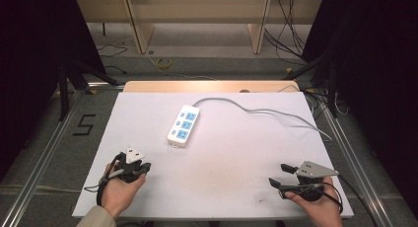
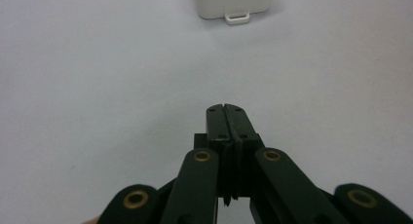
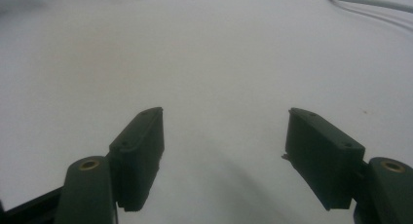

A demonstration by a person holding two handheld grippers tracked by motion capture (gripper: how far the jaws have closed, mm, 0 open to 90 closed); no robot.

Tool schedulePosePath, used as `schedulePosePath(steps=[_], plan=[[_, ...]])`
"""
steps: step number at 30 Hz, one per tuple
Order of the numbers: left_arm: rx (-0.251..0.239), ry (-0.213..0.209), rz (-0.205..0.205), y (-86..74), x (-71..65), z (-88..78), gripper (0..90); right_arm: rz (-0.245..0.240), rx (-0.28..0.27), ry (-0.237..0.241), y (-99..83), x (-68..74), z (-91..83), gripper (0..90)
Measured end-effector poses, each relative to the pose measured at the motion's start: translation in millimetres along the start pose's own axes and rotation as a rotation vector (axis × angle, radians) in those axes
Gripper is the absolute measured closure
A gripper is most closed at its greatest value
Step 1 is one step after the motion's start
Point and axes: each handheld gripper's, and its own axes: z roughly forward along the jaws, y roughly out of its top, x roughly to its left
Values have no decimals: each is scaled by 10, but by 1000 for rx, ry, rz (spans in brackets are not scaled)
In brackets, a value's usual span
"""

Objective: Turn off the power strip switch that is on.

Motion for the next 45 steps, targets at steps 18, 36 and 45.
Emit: schedulePosePath(steps=[18,36,45], plan=[[13,0,-4,145,-3,41,896,-5,5,1,3,1,9,312],[29,-4,1,285,-10,100,896,-6,8,2,5,2,11,312],[27,-2,1,351,-15,124,896,-5,8,3,6,6,15,312]])
